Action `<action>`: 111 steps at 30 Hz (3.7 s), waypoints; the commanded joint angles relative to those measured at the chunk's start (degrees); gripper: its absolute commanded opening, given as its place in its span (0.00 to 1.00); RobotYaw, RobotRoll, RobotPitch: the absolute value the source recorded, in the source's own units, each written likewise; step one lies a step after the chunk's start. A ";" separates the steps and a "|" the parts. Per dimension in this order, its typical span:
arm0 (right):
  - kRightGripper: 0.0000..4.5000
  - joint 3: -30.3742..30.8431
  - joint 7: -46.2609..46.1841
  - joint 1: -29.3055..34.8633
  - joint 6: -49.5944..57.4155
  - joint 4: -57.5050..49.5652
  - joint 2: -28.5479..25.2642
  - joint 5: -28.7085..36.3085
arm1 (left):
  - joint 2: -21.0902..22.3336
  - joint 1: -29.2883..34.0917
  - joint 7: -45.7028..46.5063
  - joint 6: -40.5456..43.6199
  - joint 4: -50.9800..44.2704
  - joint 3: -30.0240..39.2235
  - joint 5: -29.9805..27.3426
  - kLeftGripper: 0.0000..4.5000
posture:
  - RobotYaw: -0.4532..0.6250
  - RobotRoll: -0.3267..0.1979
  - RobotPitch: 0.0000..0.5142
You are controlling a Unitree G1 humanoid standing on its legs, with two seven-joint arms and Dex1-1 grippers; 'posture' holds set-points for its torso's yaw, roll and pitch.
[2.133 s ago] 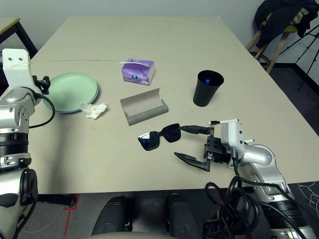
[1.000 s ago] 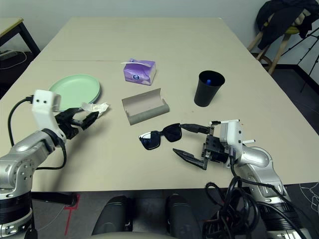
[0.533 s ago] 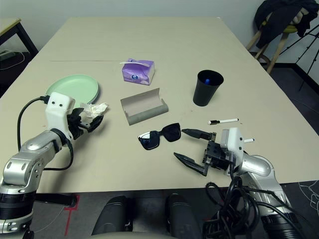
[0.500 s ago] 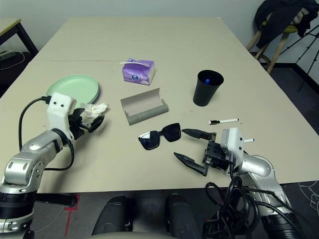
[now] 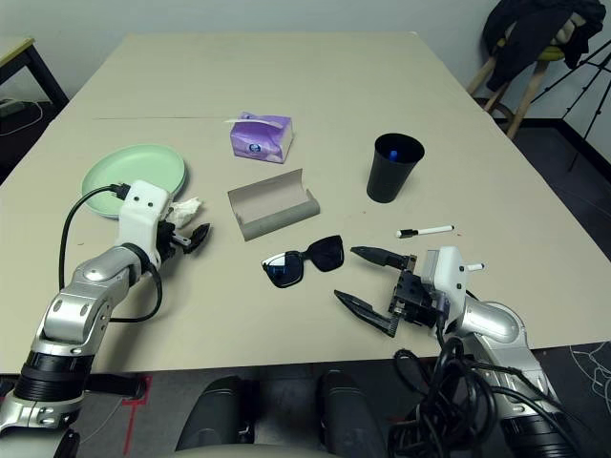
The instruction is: Organize and tidy the items on the table.
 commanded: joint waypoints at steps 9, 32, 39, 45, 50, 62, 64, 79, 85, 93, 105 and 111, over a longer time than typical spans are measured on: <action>1.00 -0.25 -0.53 0.95 -0.66 -1.40 -0.07 0.19 | 0.98 -0.67 -2.53 -0.64 0.48 0.30 0.97 0.01 | 0.35 0.62 0.12; 1.00 0.49 0.68 -0.63 -0.08 0.06 0.79 0.51 | 8.40 -16.08 -4.05 2.35 5.20 5.59 1.51 0.01 | 0.39 0.62 0.15; 1.00 0.43 0.22 -0.45 0.07 -0.54 1.09 0.45 | 9.95 -17.92 -1.03 -4.70 18.42 2.03 9.06 0.01 | 0.38 0.62 0.15; 1.00 0.27 0.30 -0.05 0.10 -0.92 0.90 0.41 | 10.17 -19.01 -0.50 -7.76 24.22 1.31 11.76 0.01 | 0.37 0.62 0.16; 1.00 0.15 0.57 -0.07 -0.03 -0.71 0.65 0.36 | 9.57 -19.24 -0.77 -8.11 25.04 2.08 11.60 0.09 | 0.37 0.62 0.16; 1.00 0.29 1.28 -1.54 -0.05 0.43 0.68 0.49 | 7.80 -15.35 -3.47 -2.97 15.45 9.88 3.45 1.00 | 0.38 0.62 0.16; 1.00 0.26 1.69 -2.09 -0.10 1.02 0.53 0.48 | 6.83 -13.16 -6.05 -1.41 10.25 13.44 -1.70 1.00 | 0.40 0.62 0.15; 1.00 0.74 6.03 -8.94 -1.85 7.95 0.52 -0.70 | 4.79 2.57 -12.43 -3.87 -6.31 20.96 -15.09 1.00 | 0.48 0.62 0.12; 1.00 0.61 7.37 -10.76 -2.56 10.14 0.34 -0.92 | 3.55 5.02 -13.53 -4.50 -11.33 20.62 -18.91 1.00 | 0.50 0.62 0.11; 1.00 0.11 8.71 -12.48 -3.23 12.22 -0.33 -1.18 | 3.66 7.11 -17.10 -6.33 -14.92 18.42 -22.48 1.00 | 0.51 0.62 0.10; 1.00 0.18 9.99 -14.63 -3.70 14.35 -0.86 -1.48 | 9.41 11.31 -28.34 -9.40 -16.73 16.14 -25.22 1.00 | 0.52 0.62 0.10; 1.00 -0.12 10.42 -15.01 -3.83 14.84 -1.22 -1.58 | 11.77 13.21 -33.97 -12.82 -15.08 16.75 -25.21 1.00 | 0.51 0.62 0.10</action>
